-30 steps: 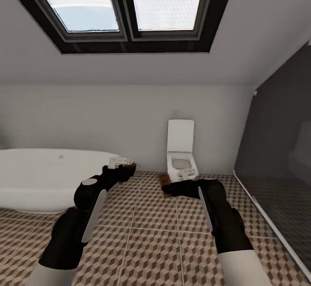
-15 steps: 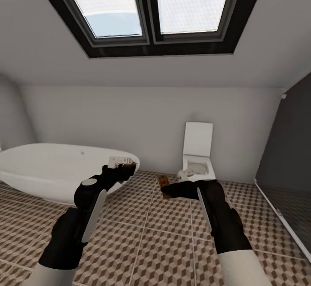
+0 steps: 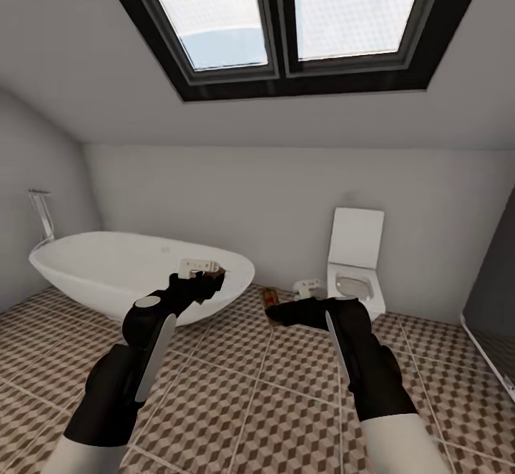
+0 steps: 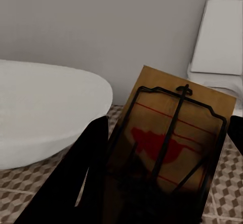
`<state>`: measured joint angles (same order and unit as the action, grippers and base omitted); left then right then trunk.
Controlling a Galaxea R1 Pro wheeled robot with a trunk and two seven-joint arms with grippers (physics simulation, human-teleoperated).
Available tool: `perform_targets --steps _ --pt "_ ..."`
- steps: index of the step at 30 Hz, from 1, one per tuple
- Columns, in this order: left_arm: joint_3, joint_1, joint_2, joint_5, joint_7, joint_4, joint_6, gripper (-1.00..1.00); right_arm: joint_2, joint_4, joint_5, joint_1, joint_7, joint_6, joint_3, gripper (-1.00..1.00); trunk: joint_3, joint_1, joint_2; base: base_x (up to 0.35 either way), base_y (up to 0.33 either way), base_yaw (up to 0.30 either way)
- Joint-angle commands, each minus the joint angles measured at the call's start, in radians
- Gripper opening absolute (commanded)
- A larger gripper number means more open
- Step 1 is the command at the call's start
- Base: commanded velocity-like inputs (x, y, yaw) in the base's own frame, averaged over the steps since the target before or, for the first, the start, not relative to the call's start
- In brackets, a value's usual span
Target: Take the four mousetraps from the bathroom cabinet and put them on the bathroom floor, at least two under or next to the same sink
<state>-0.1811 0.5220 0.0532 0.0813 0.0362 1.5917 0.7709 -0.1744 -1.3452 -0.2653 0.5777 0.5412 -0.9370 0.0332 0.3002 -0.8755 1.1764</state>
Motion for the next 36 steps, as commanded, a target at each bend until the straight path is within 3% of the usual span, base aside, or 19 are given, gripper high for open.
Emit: perform_targets --steps 1,36 --pt "0.0 0.001 0.0 0.008 0.003 0.001 0.005 -1.0 0.0 -0.001 -0.008 0.001 0.006 -0.004 0.0 -1.0 0.0 0.0 0.001 0.0 -0.226 0.263" --pt "0.0 0.001 0.002 0.008 0.004 -0.004 0.005 -1.0 0.0 0.064 -0.008 0.001 0.006 -0.003 0.068 -1.0 0.004 0.0 0.001 0.0 -0.235 0.282"
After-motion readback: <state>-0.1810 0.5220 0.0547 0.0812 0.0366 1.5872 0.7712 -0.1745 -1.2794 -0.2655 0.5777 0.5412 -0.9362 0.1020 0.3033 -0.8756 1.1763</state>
